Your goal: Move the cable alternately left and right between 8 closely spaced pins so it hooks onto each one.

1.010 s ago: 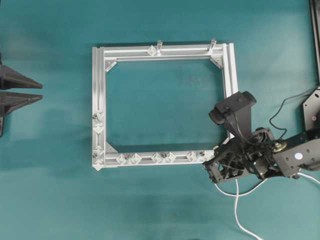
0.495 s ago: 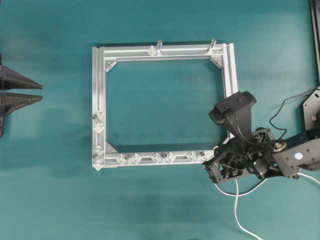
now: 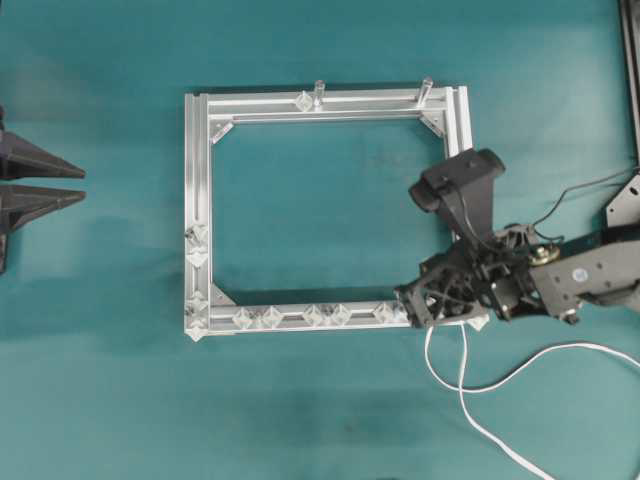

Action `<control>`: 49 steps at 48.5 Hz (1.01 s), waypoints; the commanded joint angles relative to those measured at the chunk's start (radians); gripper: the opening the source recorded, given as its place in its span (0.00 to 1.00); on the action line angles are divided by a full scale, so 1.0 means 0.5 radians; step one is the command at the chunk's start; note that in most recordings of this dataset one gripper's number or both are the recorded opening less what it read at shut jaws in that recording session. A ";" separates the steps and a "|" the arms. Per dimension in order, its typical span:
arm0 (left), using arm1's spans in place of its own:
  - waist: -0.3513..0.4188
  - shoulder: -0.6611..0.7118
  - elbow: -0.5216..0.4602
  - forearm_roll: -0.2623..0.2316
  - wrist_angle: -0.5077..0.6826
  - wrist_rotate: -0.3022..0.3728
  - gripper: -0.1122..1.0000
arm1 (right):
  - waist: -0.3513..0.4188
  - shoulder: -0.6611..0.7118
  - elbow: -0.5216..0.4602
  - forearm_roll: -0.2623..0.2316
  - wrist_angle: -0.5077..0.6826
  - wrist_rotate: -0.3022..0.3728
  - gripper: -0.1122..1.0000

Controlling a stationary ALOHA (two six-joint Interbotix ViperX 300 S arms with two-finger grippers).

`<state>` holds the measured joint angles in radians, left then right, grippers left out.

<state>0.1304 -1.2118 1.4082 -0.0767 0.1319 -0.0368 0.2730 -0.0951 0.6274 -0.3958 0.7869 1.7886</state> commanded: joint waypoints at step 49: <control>-0.006 0.015 -0.028 0.006 -0.018 -0.018 0.43 | -0.328 0.067 -0.089 -0.021 -0.156 -0.316 0.26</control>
<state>0.1304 -1.2103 1.4082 -0.0767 0.1319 -0.0383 0.1166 -0.0629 0.6136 -0.4004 0.7286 1.6337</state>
